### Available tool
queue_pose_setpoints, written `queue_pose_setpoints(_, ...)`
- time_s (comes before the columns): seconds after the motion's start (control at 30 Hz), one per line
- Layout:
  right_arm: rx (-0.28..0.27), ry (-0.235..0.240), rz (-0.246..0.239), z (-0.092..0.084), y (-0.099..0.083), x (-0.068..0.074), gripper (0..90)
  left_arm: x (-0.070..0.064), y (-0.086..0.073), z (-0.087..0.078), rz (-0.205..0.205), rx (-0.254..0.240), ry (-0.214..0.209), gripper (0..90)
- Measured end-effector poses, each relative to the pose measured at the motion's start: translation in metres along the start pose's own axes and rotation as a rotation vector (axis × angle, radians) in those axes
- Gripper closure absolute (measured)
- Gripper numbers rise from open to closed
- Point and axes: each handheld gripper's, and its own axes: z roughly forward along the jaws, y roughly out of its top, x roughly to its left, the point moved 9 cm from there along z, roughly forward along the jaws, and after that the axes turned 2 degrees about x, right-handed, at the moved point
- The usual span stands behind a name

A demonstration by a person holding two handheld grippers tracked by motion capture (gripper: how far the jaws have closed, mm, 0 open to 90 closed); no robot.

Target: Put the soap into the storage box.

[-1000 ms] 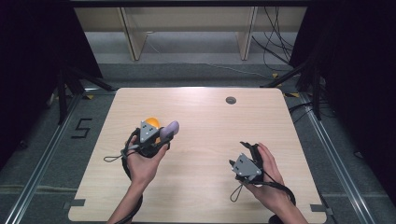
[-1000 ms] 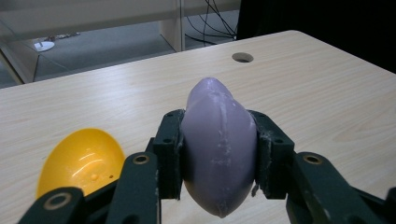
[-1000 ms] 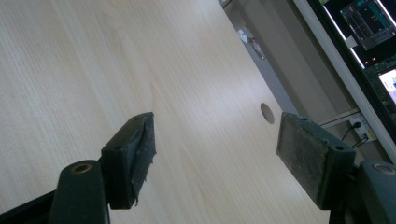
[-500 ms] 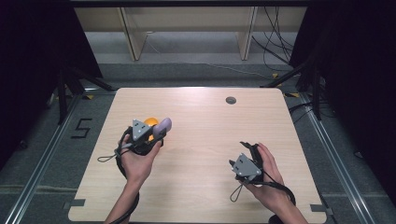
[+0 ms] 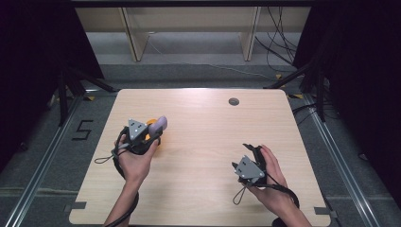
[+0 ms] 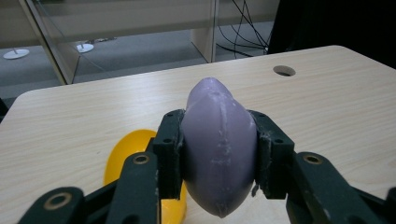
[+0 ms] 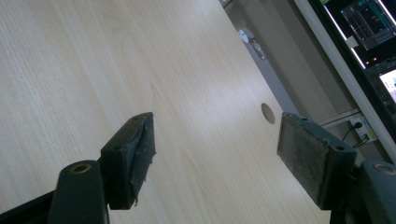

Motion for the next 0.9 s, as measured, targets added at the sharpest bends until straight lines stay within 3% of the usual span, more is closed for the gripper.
queue_pose_setpoints(0.57,-0.005,-0.016,-0.011,0.0,0.0,-0.002,28.3,0.014,0.002,0.007,-0.018,0.0,0.052,58.5)
queue_pose_setpoints(0.73,-0.005,0.0,-0.014,0.001,0.001,-0.001,28.3,0.021,0.002,0.009,-0.023,-0.003,0.066,58.5)
queue_pose_setpoints(0.9,-0.006,-0.017,-0.015,0.0,0.001,-0.002,28.3,0.025,0.003,0.01,-0.029,-0.001,0.076,58.5)
